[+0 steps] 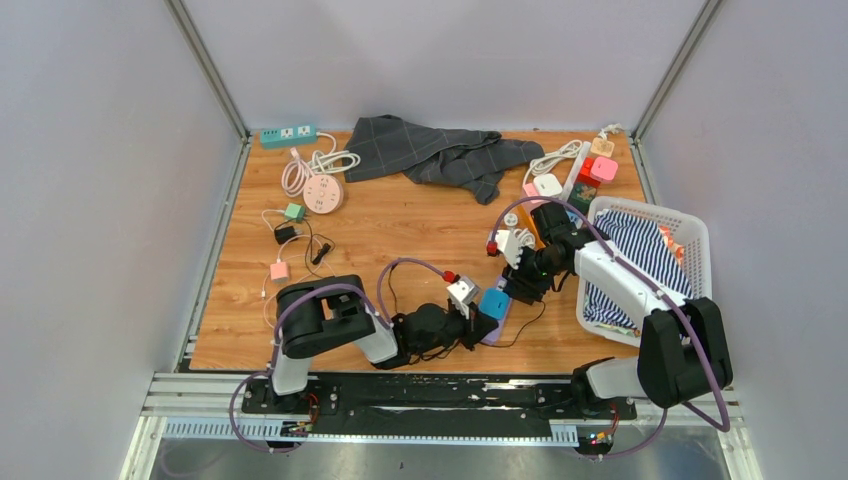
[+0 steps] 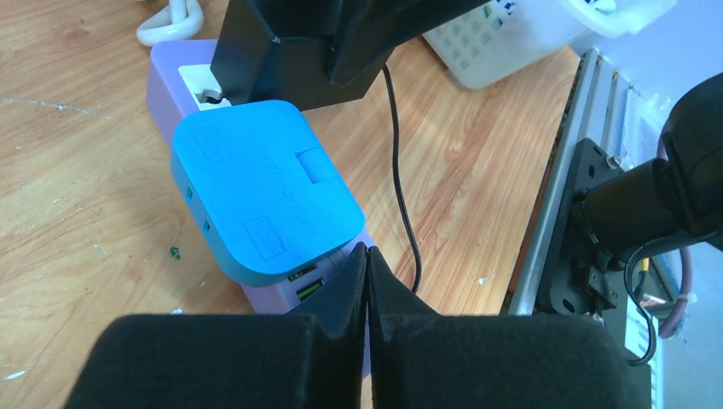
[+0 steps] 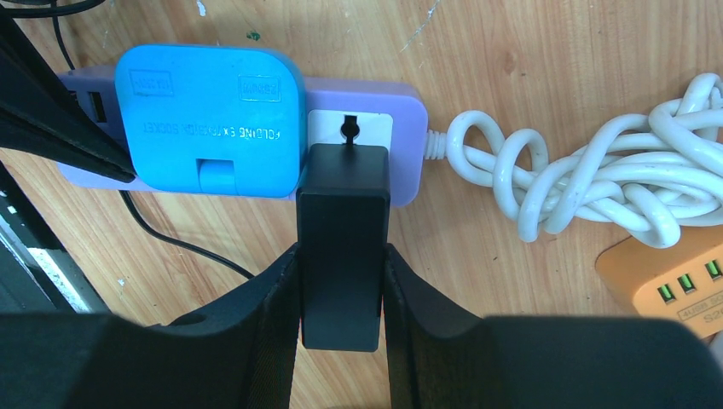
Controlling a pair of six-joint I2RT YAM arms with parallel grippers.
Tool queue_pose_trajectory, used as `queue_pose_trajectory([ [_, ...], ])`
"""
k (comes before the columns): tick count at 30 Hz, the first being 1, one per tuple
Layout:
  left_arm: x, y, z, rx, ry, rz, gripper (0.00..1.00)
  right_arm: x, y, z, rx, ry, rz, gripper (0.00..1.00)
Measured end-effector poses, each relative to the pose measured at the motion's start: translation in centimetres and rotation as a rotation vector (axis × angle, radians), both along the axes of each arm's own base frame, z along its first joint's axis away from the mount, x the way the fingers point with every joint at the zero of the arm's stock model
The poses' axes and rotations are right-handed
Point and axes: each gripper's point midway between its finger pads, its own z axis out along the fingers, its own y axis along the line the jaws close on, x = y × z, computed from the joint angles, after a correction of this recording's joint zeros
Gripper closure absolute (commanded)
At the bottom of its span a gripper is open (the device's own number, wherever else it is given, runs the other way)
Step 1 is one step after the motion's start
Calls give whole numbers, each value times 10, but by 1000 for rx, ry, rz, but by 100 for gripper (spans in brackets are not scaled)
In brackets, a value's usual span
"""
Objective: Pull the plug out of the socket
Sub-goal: Remove the plug from the socket.
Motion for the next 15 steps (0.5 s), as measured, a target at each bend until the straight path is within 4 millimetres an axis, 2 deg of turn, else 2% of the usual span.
queue_pose_trajectory([
  [7, 3, 0, 0, -51, 60, 48, 100, 0, 2, 2, 10, -7, 7, 100],
  [15, -4, -3, -1, -78, 107, 40, 100, -11, 23, 10, 91, -80, 137, 100],
])
